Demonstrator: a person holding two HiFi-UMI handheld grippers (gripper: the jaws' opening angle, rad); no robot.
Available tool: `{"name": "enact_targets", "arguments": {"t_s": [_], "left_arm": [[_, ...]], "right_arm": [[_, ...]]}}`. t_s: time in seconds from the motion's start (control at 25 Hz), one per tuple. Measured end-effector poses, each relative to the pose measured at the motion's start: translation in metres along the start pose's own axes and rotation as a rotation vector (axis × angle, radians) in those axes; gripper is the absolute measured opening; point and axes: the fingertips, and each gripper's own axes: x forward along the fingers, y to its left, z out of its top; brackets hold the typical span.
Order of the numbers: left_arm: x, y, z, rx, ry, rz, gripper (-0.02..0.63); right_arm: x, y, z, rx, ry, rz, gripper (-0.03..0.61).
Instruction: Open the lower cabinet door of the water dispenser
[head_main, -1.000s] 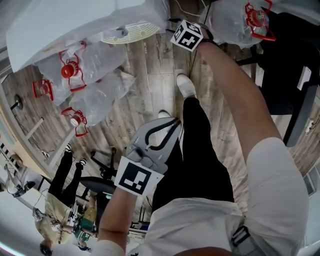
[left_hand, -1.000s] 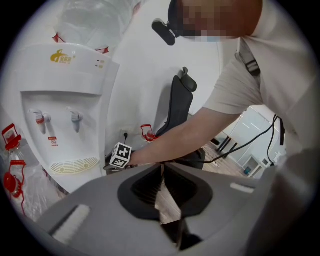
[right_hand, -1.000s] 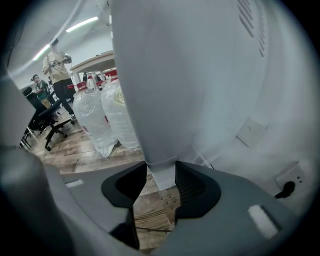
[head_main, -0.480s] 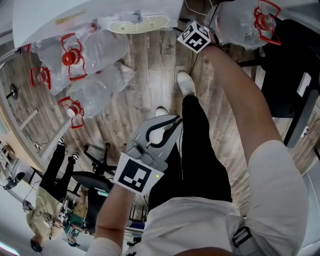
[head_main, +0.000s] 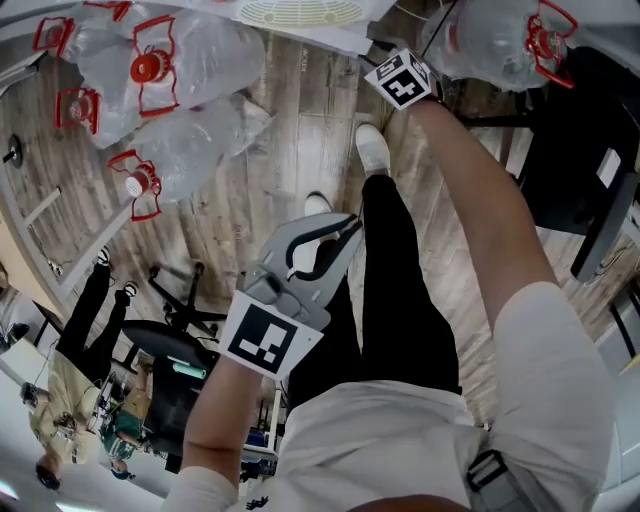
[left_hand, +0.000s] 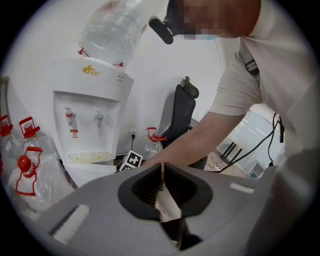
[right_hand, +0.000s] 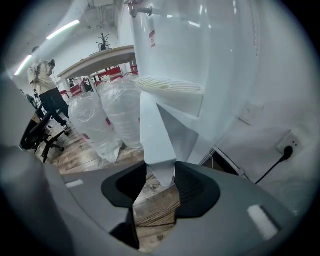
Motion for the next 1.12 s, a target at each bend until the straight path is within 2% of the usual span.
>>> {"name": "enact_targets", "arguments": {"t_s": [0.28,0.72,1.12], "left_arm": [[-0.037,-0.004,-0.024,-0.037,-0.028,0.054,0.057],[-0.104,-0.01,-0.061,-0.087,-0.083,0.146,0.057],[-0.149,-0.003,-0.09,-0.143,-0.145,0.236,0.057]], "right_arm": [[-0.003,0.043,-0.009,0.004,0.02,-0.01,0.153],[0.008,0.131,-0.012,0.099,0.036,-0.002,0.152],[0.036,0.193,0.002,0.083,0.052,0.032,0.129]]}}
